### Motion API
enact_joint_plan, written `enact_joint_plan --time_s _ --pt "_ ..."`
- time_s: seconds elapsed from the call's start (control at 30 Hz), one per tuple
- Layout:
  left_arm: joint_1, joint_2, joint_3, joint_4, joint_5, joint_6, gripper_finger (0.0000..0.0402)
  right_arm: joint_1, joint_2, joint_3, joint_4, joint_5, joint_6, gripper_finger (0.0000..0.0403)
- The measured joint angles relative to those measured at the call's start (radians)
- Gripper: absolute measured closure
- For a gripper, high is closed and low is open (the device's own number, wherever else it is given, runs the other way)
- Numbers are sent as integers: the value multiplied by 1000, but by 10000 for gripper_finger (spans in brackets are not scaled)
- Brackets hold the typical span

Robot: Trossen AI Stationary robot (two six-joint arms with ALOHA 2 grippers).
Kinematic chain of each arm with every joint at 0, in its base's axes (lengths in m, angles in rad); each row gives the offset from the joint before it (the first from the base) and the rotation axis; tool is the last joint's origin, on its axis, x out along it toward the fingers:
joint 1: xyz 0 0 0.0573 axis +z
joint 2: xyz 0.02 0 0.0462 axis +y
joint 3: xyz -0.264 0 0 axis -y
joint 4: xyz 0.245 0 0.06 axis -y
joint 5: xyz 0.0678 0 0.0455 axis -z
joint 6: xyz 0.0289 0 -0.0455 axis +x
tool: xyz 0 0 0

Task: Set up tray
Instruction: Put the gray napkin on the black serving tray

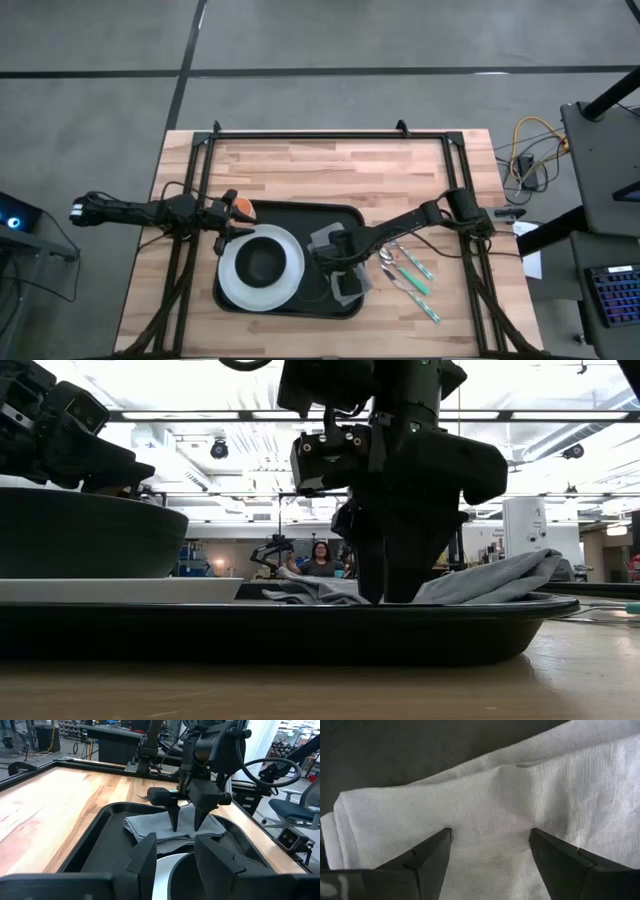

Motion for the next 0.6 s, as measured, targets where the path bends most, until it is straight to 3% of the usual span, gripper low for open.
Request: enact_joint_plan --time_s 0.27,0.6 --pt "0 0 0 0 0 0 287 1 11 5 8 5 213 133" --pt "0 0 0 0 0 0 287 -1 14 5 20 8 587 151"
